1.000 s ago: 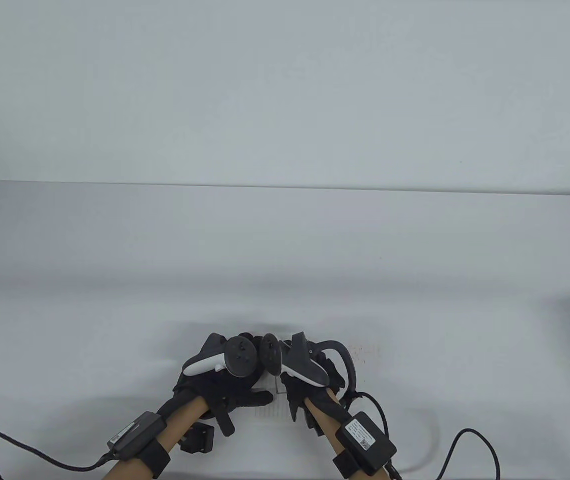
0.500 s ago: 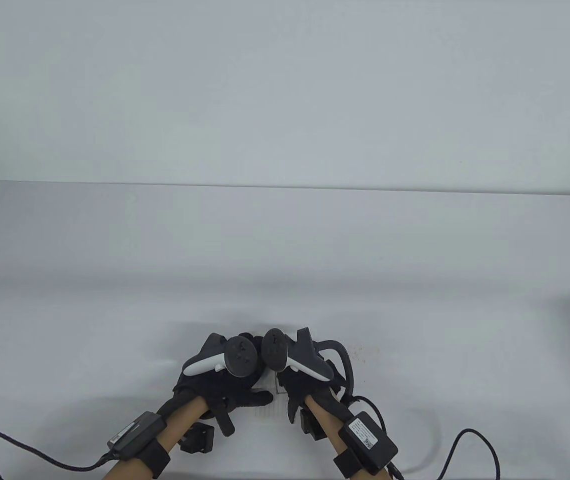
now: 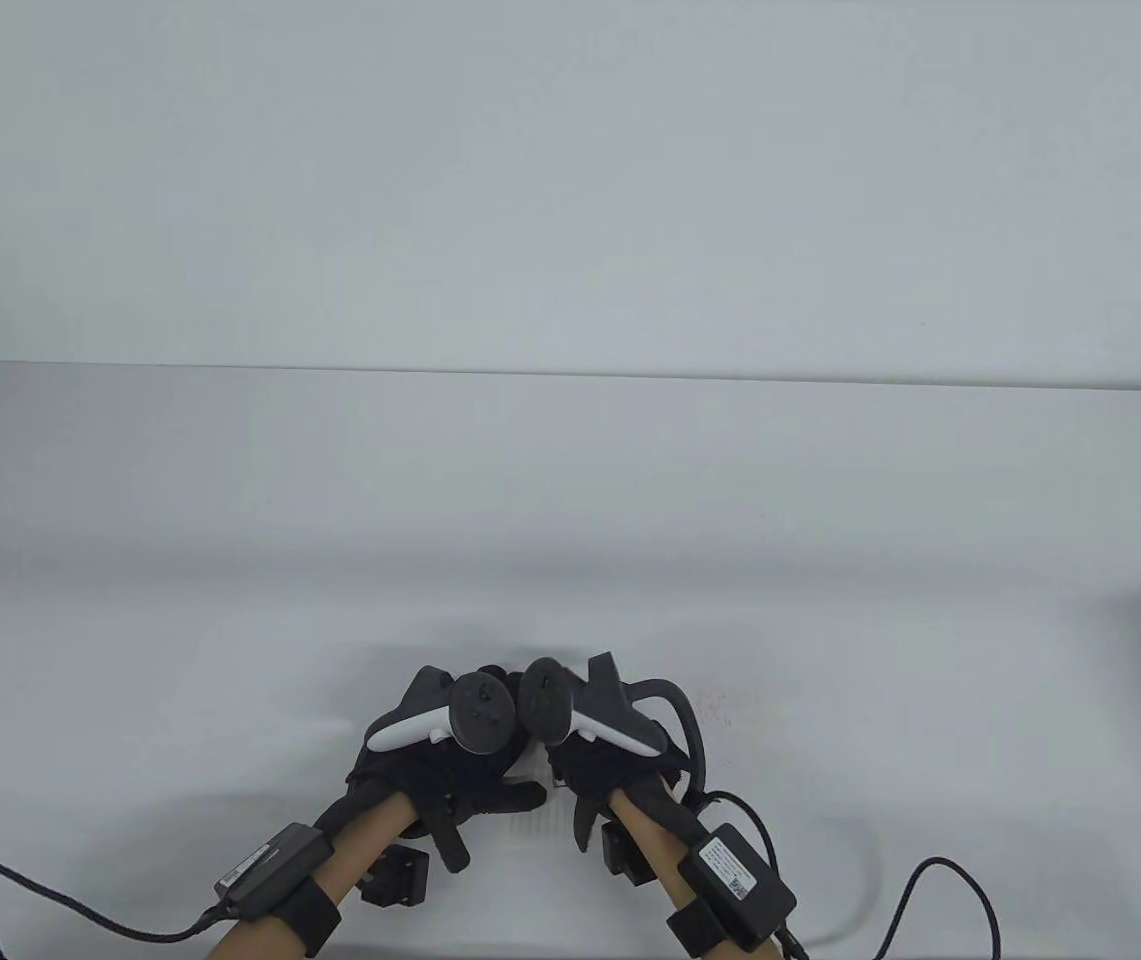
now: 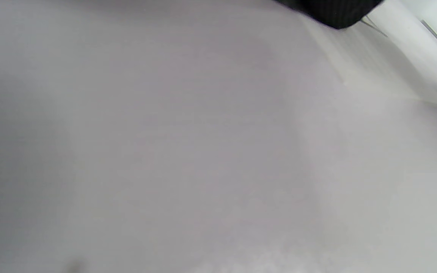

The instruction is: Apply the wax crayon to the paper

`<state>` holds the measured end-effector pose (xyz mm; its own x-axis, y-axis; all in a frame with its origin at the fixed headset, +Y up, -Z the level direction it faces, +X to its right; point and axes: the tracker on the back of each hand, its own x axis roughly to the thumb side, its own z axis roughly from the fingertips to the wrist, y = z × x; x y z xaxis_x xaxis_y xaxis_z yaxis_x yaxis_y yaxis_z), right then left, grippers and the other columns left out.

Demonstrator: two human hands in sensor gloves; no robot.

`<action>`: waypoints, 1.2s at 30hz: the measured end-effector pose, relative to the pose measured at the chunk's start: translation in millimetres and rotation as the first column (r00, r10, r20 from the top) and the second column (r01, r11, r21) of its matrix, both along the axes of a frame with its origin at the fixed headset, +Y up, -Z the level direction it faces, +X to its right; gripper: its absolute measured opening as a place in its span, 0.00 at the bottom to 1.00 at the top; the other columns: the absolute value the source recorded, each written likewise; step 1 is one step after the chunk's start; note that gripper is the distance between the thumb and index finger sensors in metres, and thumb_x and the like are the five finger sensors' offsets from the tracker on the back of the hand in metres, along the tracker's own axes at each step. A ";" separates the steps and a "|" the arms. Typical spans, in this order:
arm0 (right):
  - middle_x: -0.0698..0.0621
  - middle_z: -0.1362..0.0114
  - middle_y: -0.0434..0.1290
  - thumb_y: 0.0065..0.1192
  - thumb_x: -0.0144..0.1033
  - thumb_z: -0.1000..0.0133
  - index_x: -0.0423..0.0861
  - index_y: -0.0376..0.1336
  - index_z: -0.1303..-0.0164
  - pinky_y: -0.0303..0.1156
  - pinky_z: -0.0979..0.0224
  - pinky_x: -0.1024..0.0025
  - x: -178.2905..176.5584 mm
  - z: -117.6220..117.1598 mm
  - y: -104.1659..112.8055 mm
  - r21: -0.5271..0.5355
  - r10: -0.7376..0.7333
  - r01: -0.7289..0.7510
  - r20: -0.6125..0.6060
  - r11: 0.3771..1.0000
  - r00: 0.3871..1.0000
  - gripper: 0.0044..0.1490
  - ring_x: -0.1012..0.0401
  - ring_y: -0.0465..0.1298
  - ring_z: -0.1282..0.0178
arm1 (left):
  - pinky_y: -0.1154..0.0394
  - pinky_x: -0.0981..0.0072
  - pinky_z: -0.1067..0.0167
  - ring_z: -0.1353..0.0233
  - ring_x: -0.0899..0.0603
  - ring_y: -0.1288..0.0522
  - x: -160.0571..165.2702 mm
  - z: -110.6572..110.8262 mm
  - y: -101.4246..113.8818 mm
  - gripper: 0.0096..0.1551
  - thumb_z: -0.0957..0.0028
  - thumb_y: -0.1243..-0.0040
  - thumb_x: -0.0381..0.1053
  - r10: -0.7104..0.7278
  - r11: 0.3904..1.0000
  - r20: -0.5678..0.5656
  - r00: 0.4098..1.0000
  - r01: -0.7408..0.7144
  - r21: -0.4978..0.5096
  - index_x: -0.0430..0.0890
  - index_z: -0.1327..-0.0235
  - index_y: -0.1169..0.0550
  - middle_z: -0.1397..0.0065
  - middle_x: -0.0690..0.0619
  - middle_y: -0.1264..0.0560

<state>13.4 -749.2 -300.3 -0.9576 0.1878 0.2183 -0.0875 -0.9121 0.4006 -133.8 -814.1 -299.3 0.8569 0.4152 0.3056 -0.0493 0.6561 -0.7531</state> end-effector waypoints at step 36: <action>0.44 0.50 0.82 0.61 0.34 0.42 0.40 0.70 0.37 0.81 0.65 0.74 11.1 -5.9 1.3 0.182 0.230 -0.245 0.099 0.952 0.968 0.25 0.70 0.81 0.72 | 0.92 0.46 0.36 0.25 0.50 0.92 -0.1 0.1 -0.4 0.54 0.41 0.59 0.71 0.001 1.000 -0.001 1.000 -0.001 -0.002 0.63 0.28 0.79 0.24 0.65 0.87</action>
